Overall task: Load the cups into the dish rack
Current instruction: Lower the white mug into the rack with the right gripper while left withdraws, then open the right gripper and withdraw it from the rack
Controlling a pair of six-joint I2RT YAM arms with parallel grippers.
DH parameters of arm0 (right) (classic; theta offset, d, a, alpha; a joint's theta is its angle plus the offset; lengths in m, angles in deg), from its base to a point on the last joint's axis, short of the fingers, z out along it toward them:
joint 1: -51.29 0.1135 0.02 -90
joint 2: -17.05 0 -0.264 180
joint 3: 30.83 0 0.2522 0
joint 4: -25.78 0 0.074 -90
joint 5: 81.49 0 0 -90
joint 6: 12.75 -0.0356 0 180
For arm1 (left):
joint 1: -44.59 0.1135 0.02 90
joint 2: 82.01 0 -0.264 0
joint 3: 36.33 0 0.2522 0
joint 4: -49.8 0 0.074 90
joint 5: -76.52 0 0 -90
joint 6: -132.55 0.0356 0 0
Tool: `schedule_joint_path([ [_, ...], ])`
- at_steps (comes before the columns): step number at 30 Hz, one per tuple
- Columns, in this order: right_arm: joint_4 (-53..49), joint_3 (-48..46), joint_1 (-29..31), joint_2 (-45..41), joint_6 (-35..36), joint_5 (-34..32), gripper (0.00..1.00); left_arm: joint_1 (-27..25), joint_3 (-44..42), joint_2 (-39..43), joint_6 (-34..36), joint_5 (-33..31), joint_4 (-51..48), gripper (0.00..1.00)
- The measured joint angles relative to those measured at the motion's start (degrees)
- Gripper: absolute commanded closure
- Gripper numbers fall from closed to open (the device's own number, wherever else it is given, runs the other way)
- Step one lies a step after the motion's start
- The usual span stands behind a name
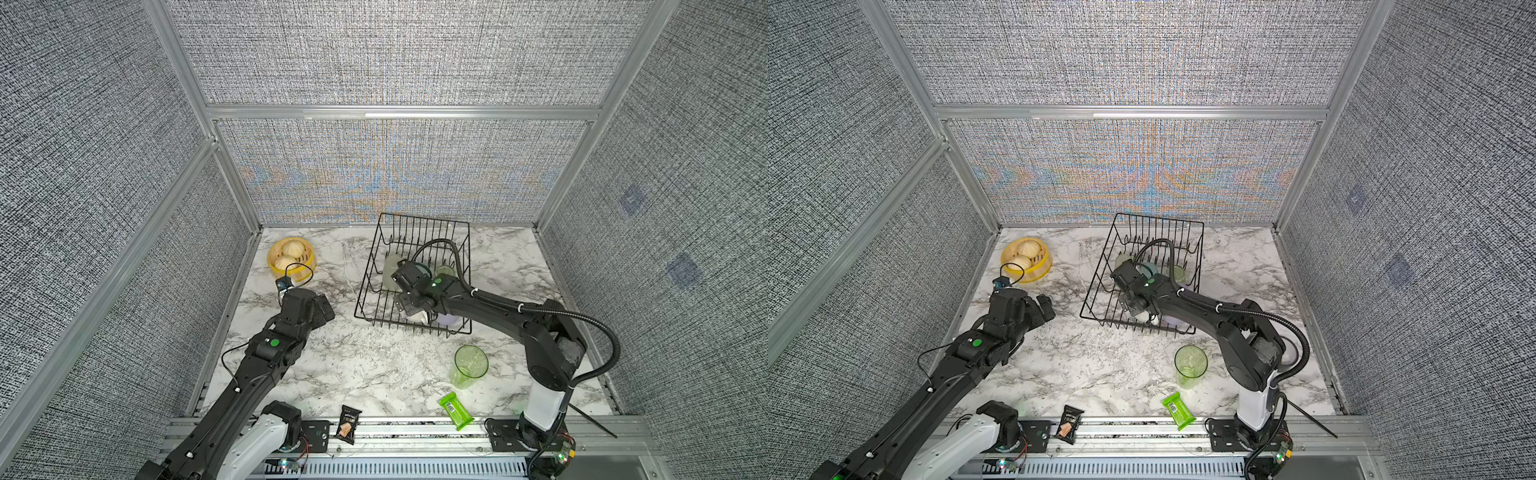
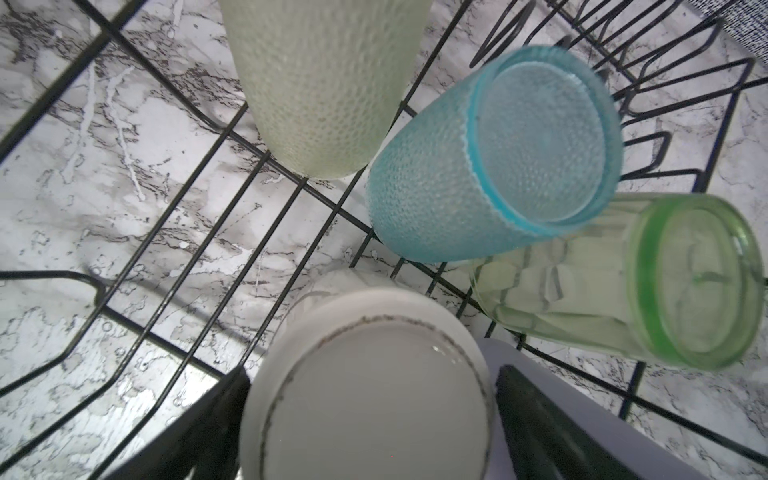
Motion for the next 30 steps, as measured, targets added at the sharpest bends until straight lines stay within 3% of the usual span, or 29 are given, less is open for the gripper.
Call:
schedule_joint_path([
  [8,-2.47,1.25,1.07,-4.24,-0.04,0.13,0.07,0.0,0.0,0.94,0.0,0.13,-0.35,0.0],
  [14,-4.2,0.35,1.29,-12.57,-0.24,0.94,0.06,0.04,0.98,2.49,1.01,2.25,-0.5,0.01],
  [20,-4.2,-5.25,0.76,-24.17,0.48,-0.31,0.01,0.02,1.53,1.05,7.32,15.89,4.9,0.01],
  [24,-1.2,-13.75,-0.15,-33.81,2.99,-2.99,0.01,-0.85,4.0,-2.32,9.66,25.73,6.32,0.01],
  [30,6.78,-28.48,-7.23,-48.83,4.37,-3.19,0.01,-8.09,7.76,-4.52,12.52,30.69,6.67,0.01],
])
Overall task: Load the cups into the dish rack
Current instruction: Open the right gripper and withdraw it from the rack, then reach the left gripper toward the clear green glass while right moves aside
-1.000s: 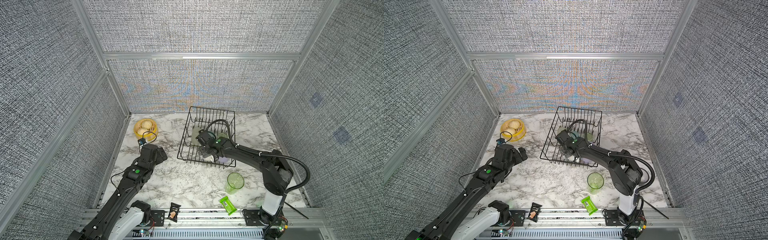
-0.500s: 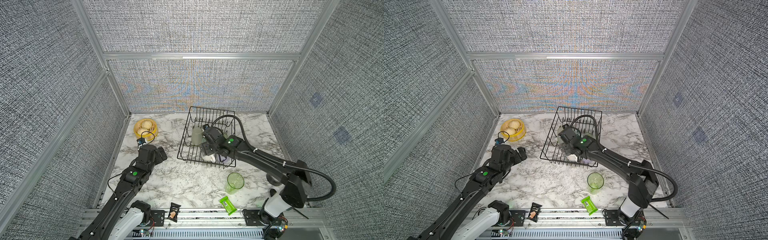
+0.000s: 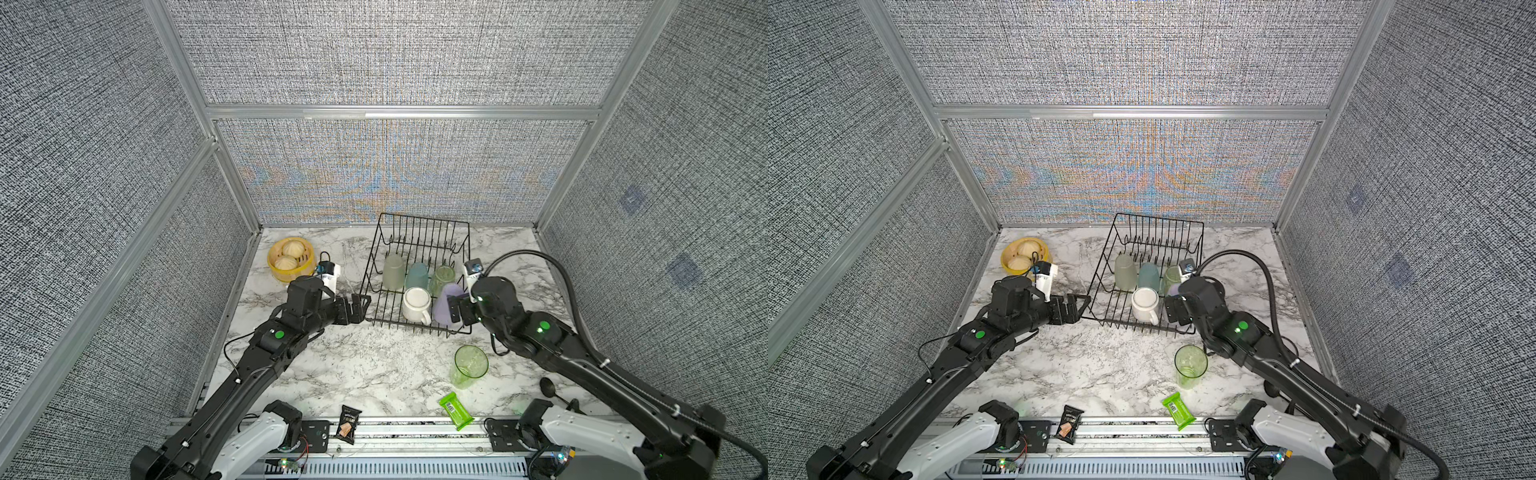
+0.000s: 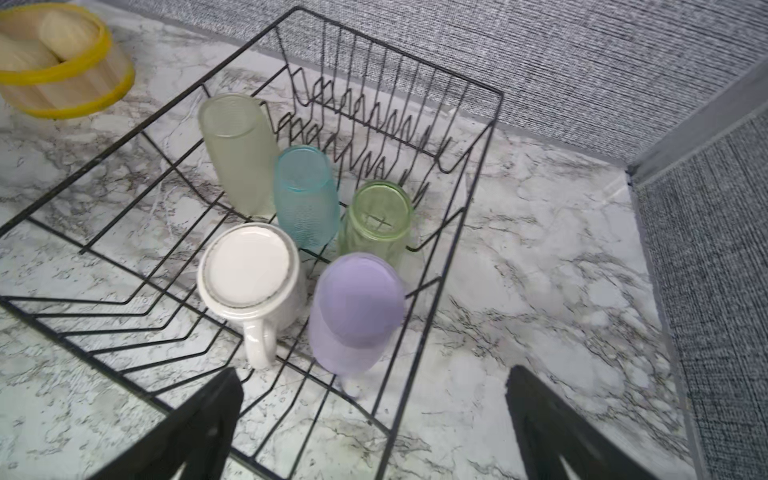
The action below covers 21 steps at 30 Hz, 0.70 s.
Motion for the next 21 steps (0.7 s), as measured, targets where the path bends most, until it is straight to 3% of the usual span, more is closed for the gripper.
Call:
schedule_joint_path([
  [7,5.9,-8.15,-16.68,-6.32,-4.74,9.16,0.01,-10.88,4.7,-6.14,4.0,-0.31,-0.44,0.01],
  [13,9.18,-12.46,-29.62,-3.02,-9.49,20.79,0.01,-18.23,8.92,-12.33,6.4,-1.4,-1.01,0.02],
  [21,15.41,-19.56,-42.93,3.08,-18.12,30.42,0.01,-27.52,17.73,-23.91,8.72,-2.45,-3.02,0.03],
])
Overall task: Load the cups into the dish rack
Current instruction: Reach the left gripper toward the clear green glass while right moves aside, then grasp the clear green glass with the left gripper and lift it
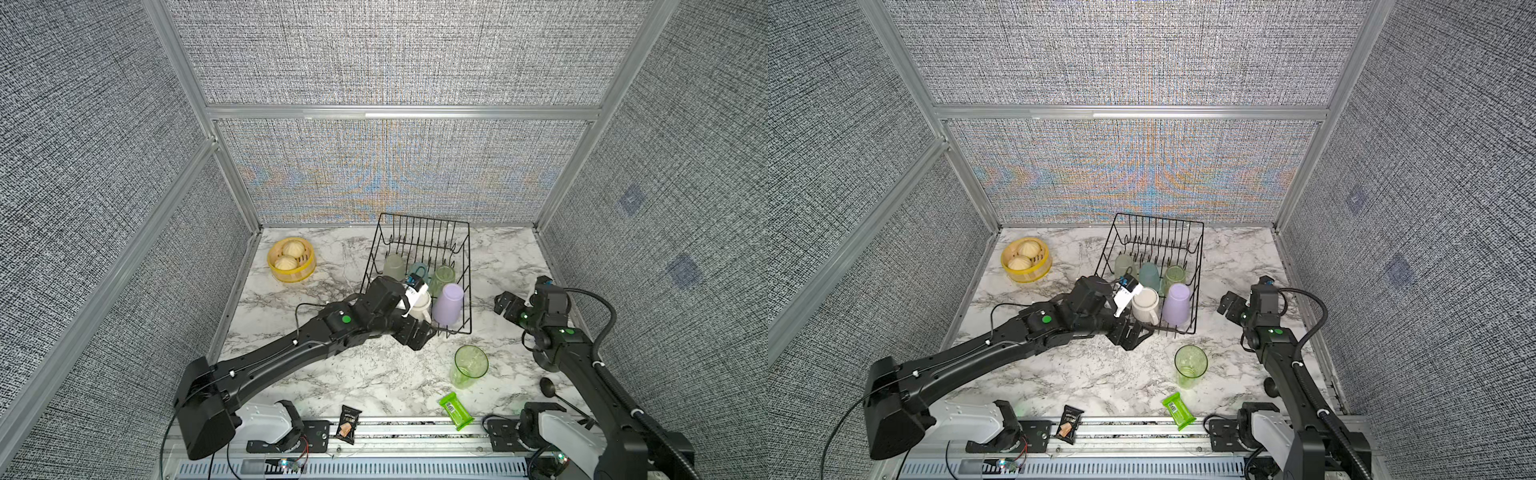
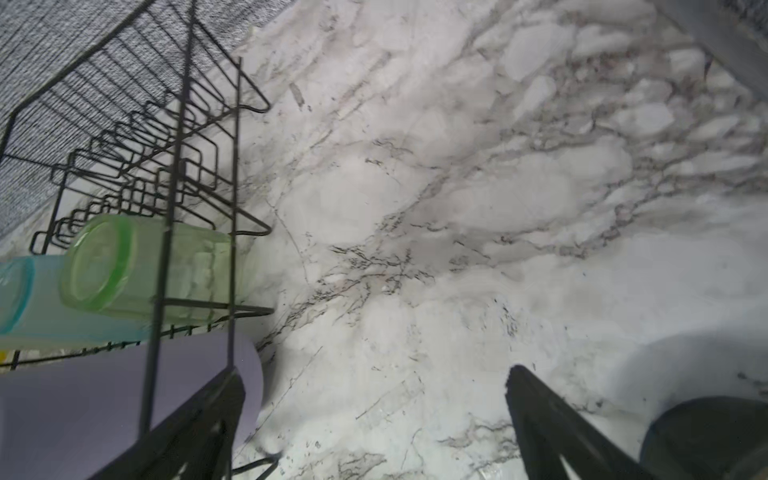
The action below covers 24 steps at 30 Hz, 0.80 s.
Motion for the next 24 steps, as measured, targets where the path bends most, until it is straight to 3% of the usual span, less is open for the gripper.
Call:
schedule_joint_path([
  [14,4.98,-2.69,-3.39,9.57,-4.87,7.3,0.01,-9.33,14.45,-19.1,2.47,-1.51,-7.34,0.09],
  [24,5.16,-2.78,-3.39,9.18,-5.09,7.8,0.01,-11.82,22.25,-28.26,3.69,-2.56,-13.88,0.38],
])
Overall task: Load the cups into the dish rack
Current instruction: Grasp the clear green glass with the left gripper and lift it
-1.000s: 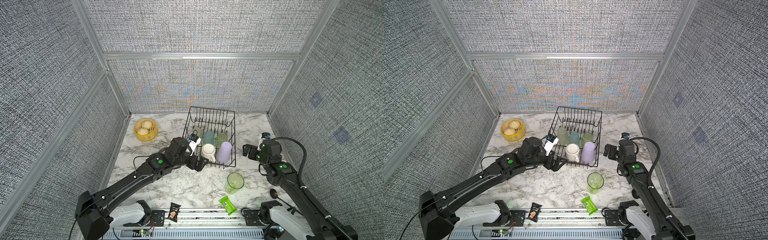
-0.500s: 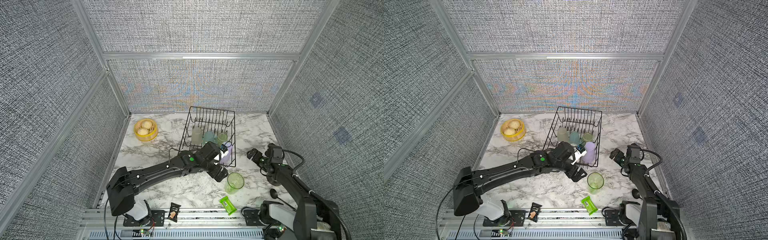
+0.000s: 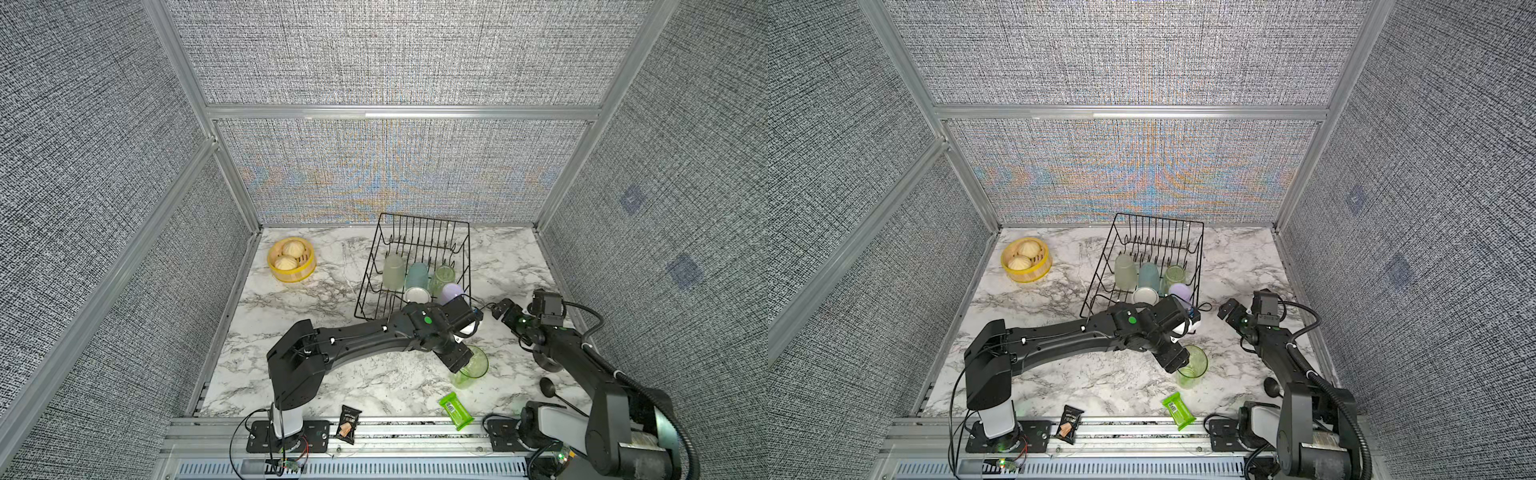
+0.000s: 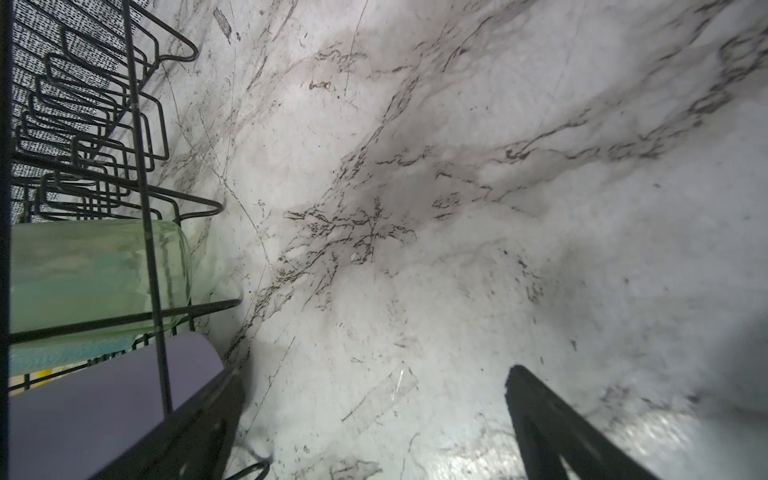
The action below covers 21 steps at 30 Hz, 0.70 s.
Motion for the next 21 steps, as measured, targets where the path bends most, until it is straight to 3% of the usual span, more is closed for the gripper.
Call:
schedule_joint_path([
  [12,-0.07,0.04,-0.11,0.42,0.04,0.15,0.01,-0.42,2.36,-3.08,0.57,-0.26,-2.86,0.9],
  [17,-0.13,0.13,-0.26,0.39,0.04,0.11,0.01,-0.42,1.6,-1.81,0.57,-0.37,-3.93,1.0],
  [21,-0.98,0.61,-0.31,0.39,0.02,0.09,0.01,-0.39,0.31,1.95,0.57,-1.92,-4.04,1.0],
])
